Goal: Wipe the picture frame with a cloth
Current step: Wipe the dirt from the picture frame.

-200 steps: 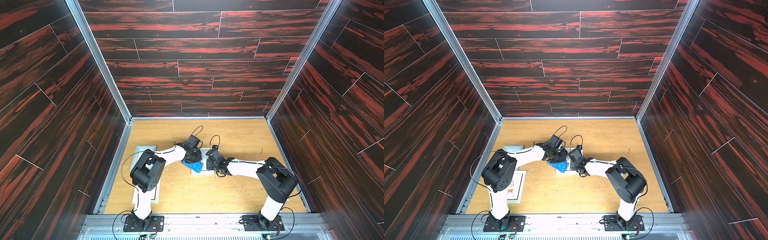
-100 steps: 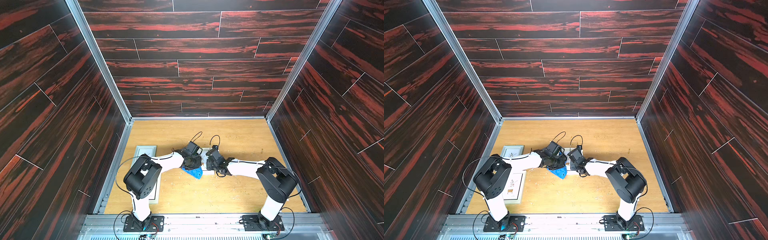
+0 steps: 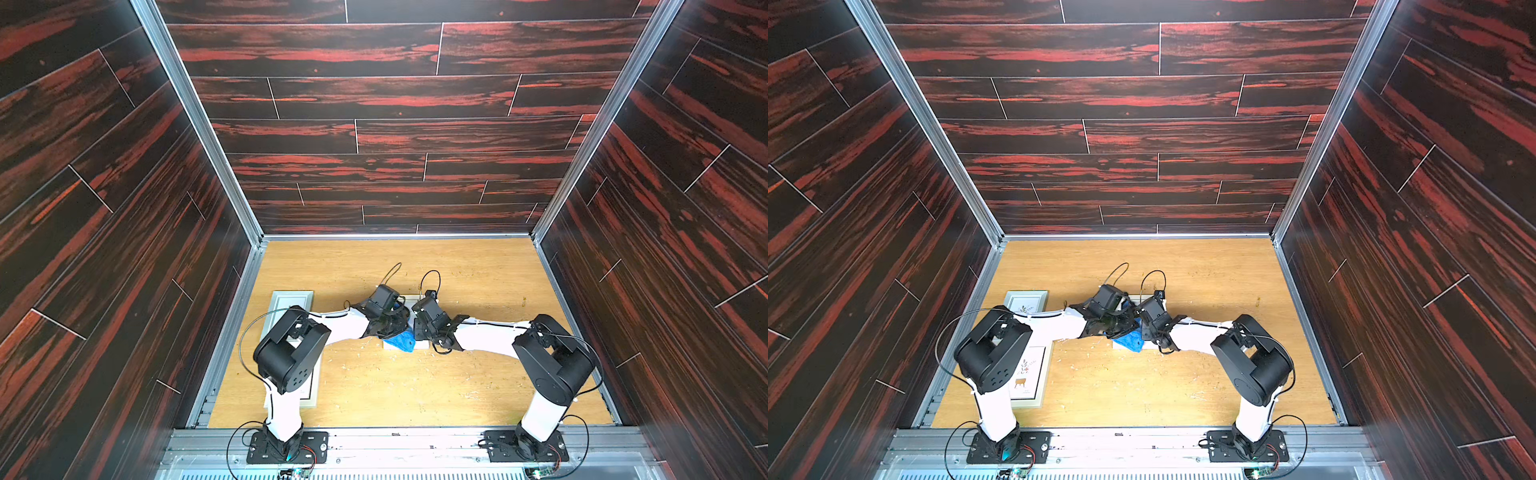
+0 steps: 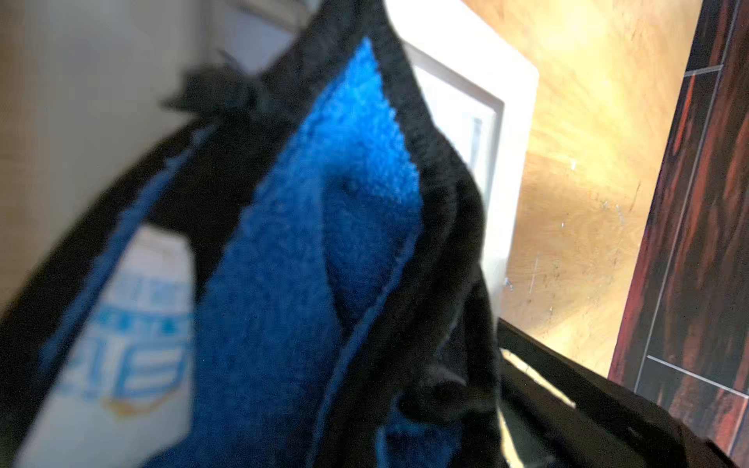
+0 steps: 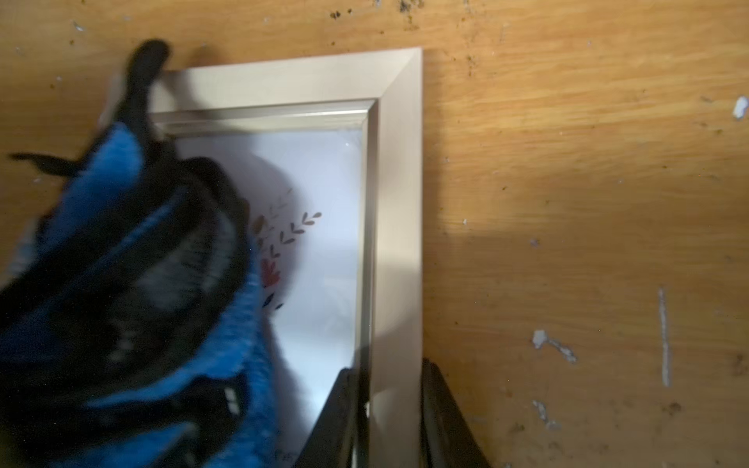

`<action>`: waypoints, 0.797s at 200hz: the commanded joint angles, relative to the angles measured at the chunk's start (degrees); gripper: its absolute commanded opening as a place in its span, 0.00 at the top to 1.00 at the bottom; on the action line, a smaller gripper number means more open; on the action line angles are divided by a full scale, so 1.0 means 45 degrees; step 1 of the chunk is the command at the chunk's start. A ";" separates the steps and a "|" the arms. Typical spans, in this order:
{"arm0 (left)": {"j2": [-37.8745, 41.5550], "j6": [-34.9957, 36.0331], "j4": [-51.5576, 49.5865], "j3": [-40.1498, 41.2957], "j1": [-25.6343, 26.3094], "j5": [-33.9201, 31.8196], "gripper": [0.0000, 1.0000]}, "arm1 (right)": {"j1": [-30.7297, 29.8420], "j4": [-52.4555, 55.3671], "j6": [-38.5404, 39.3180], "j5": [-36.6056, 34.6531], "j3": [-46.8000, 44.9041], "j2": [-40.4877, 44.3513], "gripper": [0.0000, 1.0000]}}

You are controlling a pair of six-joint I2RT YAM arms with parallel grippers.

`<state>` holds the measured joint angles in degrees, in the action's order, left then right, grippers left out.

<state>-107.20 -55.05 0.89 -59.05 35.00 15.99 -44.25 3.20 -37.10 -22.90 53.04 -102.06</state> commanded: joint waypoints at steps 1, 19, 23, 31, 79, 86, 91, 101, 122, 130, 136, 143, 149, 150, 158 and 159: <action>0.0790 0.0459 -0.1029 0.0567 -0.0727 -0.0560 0.97 | 0.0078 0.0734 0.0128 -0.0545 0.0033 -0.0021 1.00; 0.0662 0.0311 -0.0822 0.0415 -0.0443 -0.0434 0.97 | 0.0078 0.0696 0.0092 -0.0407 0.0123 -0.0142 1.00; 0.0552 0.0281 -0.0786 0.0298 -0.0307 -0.0445 0.97 | 0.0068 0.0690 0.0083 -0.0396 0.0133 -0.0140 1.00; 0.0267 0.0261 -0.0783 0.0006 -0.0038 -0.0467 0.97 | 0.0078 0.0668 0.0072 -0.0381 0.0138 -0.0148 1.00; -0.1398 0.0394 -0.0229 -0.1714 -0.0045 0.0173 0.97 | 0.0068 0.0581 0.0120 -0.0324 -0.0046 -0.0001 1.00; -0.1640 0.0548 -0.0236 -0.2069 -0.0177 0.0325 0.97 | 0.0068 0.0544 0.0120 -0.0292 -0.0087 -0.0012 1.00; -0.1823 0.0650 -0.0208 -0.2320 -0.0249 0.0398 0.97 | 0.0068 0.0548 0.0120 -0.0265 -0.0100 -0.0027 1.00; -0.2205 0.0922 -0.0114 -0.2831 -0.0401 0.0506 0.97 | 0.0074 0.0501 0.0106 -0.0212 -0.0125 -0.0039 1.00; -0.3080 0.1475 0.0015 -0.3955 -0.0532 0.0859 0.97 | 0.0068 0.0441 0.0045 -0.0111 -0.0127 -0.0016 1.00; -0.3357 0.1664 0.0018 -0.4310 -0.0533 0.0956 0.97 | 0.0069 0.0422 0.0043 -0.0112 -0.0127 0.0004 1.00; -0.3530 0.1764 0.0036 -0.4531 -0.0530 0.1048 0.97 | 0.0063 0.0437 0.0042 -0.0108 -0.0120 -0.0008 1.00; -0.3678 0.1832 0.0126 -0.4686 -0.0542 0.0928 0.97 | 0.0067 0.0458 0.0051 -0.0156 -0.0122 0.0000 1.00; -0.3767 0.1932 0.0015 -0.4805 -0.0552 0.0691 0.97 | 0.0068 0.0494 0.0053 -0.0188 -0.0111 0.0004 1.00; -0.3771 0.1965 -0.0013 -0.4816 -0.0562 0.0679 0.97 | 0.0077 0.0497 0.0047 -0.0187 -0.0108 -0.0006 1.00; -0.3819 0.2118 -0.0219 -0.4851 -0.0675 0.0520 0.97 | 0.0068 0.0555 0.0047 -0.0252 -0.0074 0.0010 1.00; -0.3837 0.2136 -0.0247 -0.4849 -0.0701 0.0505 0.97 | 0.0077 0.0572 0.0053 -0.0271 -0.0079 0.0020 1.00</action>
<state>-122.89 -49.19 1.76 -79.18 32.51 19.97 -44.25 3.01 -37.10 -23.05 53.10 -102.06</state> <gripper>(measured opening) 0.120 0.256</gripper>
